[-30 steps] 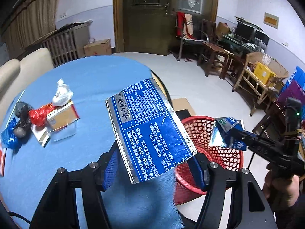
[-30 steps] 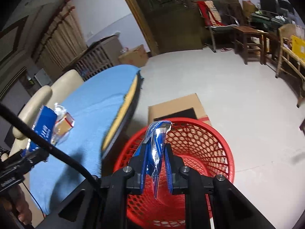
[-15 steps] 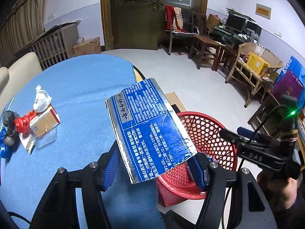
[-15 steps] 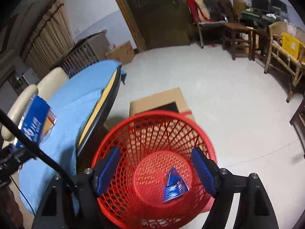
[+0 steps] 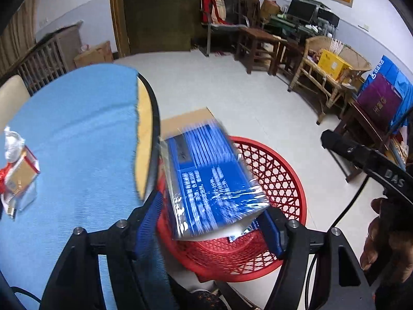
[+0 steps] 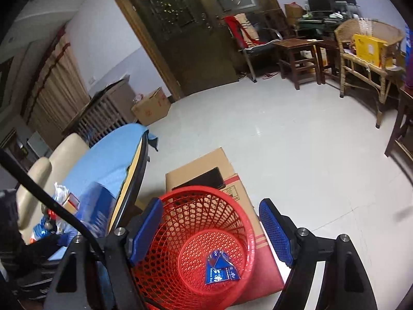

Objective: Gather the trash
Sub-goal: 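Open the left tool over the red wastebasket to drop the foil packet, then grasp the clear plastic tray with right tool while left grasps the white box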

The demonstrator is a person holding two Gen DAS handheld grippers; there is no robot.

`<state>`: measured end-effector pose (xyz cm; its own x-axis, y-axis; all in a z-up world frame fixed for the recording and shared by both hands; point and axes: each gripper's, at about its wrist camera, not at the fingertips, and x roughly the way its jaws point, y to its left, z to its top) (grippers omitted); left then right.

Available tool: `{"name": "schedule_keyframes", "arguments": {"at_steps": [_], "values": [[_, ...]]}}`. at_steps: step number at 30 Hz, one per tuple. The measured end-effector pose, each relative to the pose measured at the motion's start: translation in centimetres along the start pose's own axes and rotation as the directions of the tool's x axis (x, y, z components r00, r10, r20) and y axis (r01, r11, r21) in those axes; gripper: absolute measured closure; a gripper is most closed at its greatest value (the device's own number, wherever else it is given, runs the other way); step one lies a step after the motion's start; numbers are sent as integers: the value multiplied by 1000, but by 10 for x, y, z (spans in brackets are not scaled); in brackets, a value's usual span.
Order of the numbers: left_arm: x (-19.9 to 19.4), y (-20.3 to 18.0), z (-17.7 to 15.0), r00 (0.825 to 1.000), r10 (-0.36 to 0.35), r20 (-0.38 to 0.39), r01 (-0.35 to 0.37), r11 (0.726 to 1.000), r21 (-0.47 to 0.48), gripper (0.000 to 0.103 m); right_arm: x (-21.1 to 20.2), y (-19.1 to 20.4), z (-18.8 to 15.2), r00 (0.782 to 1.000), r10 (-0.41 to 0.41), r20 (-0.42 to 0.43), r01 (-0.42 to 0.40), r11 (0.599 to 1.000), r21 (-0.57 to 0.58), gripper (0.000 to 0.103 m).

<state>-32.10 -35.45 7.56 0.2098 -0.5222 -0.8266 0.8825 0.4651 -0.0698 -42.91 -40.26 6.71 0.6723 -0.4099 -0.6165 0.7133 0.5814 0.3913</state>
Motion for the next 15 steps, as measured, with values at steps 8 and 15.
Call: {"name": "schedule_keyframes", "arguments": {"at_steps": [8, 15], "values": [[-7, 27, 1, 1000, -17, -3, 16, 997, -74, 25, -1, -3, 1, 1000, -2, -9, 2, 1000, 7, 23], [-29, 77, -18, 998, 47, 37, -40, 982, -183, 25, 9, 23, -2, 999, 26, -40, -27, 999, -45, 23]]}}
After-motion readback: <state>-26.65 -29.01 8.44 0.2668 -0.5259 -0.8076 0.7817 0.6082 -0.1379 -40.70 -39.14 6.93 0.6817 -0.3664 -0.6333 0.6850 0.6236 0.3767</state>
